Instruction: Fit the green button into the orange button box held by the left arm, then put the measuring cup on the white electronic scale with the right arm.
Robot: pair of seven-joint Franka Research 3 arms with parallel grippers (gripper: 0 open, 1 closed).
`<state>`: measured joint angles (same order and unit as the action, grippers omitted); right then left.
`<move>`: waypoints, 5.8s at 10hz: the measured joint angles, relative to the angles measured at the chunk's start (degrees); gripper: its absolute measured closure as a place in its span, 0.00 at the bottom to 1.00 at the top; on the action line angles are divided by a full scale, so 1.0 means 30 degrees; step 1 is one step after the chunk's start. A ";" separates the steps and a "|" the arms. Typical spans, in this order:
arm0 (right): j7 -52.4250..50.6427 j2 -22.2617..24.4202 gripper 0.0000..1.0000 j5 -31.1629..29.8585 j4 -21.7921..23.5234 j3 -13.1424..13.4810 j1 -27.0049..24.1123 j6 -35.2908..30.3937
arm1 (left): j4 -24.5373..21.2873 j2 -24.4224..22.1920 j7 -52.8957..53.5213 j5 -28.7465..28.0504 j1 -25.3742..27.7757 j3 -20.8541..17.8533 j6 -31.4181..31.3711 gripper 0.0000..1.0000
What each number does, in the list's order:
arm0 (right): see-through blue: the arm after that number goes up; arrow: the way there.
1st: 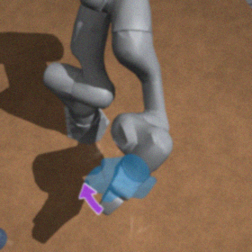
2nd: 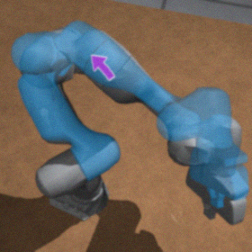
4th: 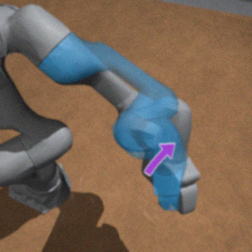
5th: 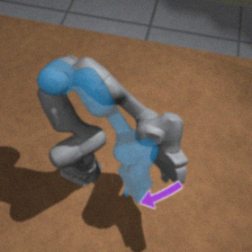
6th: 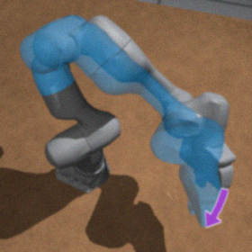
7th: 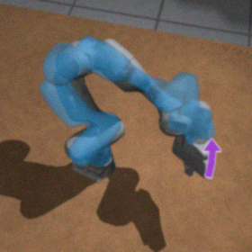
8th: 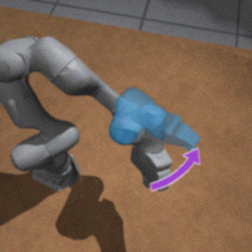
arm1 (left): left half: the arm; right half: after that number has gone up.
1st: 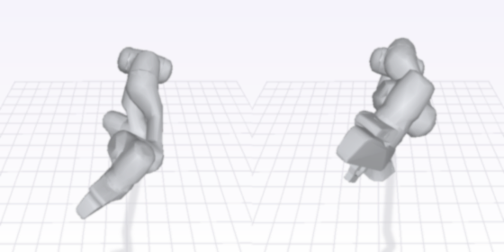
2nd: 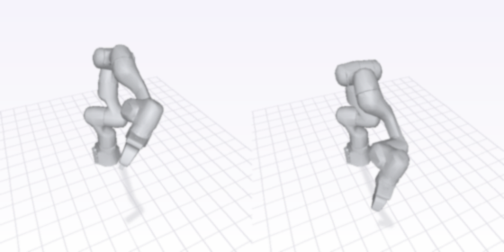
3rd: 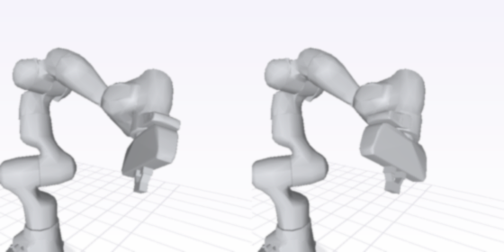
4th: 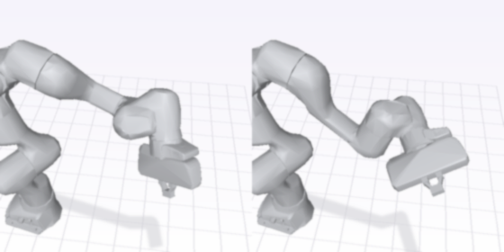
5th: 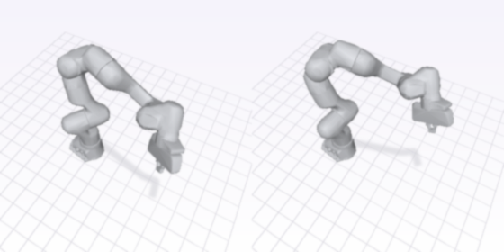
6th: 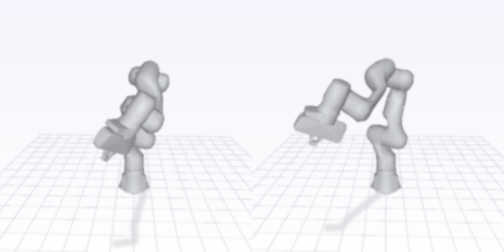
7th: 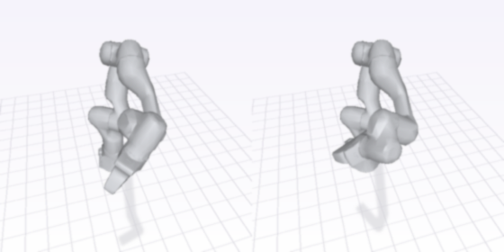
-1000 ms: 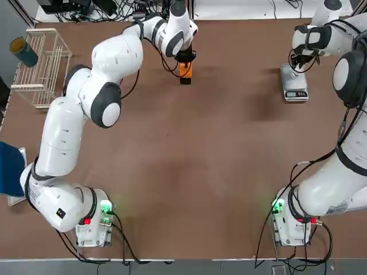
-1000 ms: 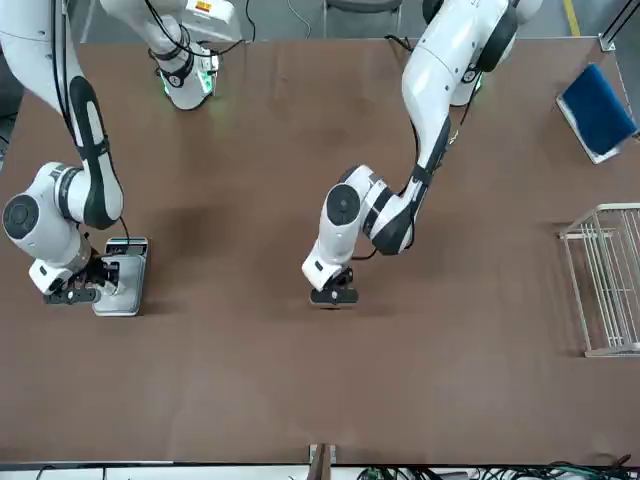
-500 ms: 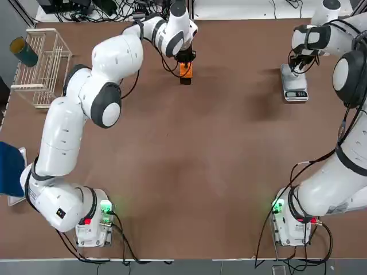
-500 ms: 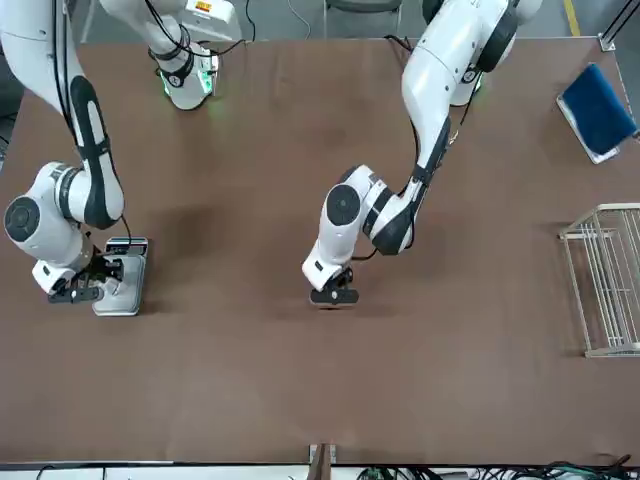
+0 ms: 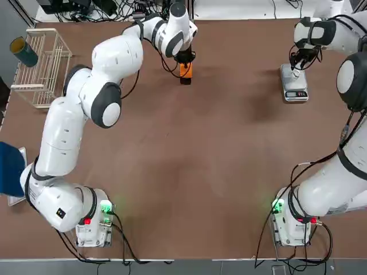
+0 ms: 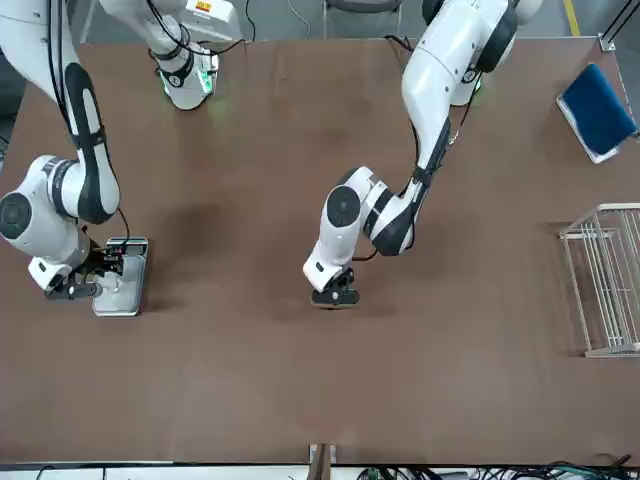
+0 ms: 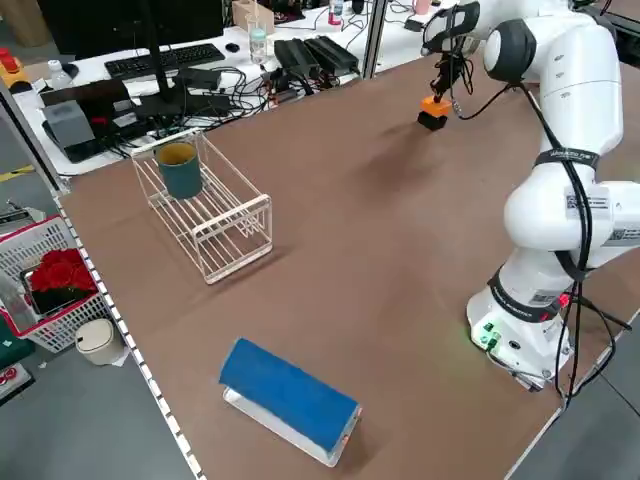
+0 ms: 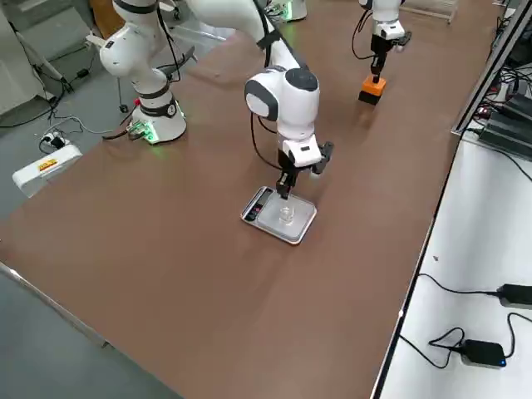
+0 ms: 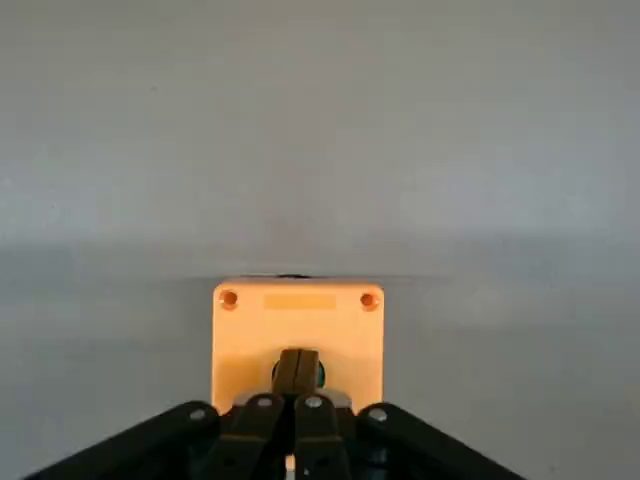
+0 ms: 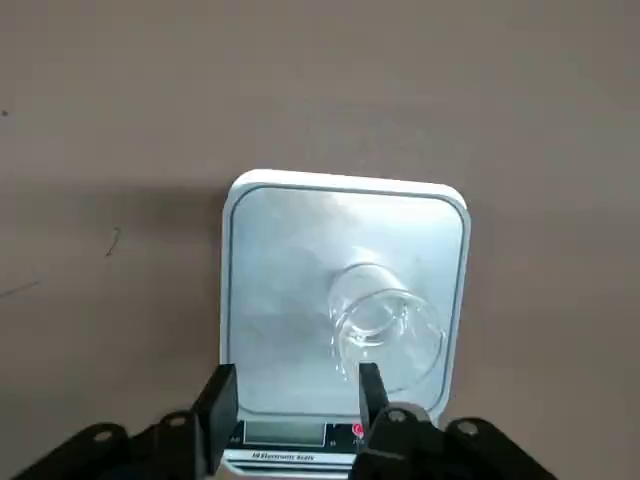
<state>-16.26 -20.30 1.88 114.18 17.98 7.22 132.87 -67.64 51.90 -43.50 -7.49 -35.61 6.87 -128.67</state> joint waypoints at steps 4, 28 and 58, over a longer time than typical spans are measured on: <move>0.0000 0.2343 0.00 0.0000 -0.1022 -0.0029 0.0221 -0.3814 | -0.0008 0.0066 0.0000 0.0000 0.0000 -0.0022 0.0001 0.99; 0.3443 0.8307 0.00 -0.0529 -0.6277 -0.4178 -0.1414 -1.3460 | 0.0027 0.0194 0.0009 -0.0002 -0.0043 -0.0037 -0.0056 0.99; 0.3451 0.8308 0.00 -0.0531 -0.6278 -0.4179 -0.1430 -1.3840 | 0.0158 0.0077 0.0007 0.0305 0.0092 0.0056 0.0469 0.99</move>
<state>-5.91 4.63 0.29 95.35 5.44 2.93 91.35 -67.17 52.13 -43.48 -6.58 -35.33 7.03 -127.27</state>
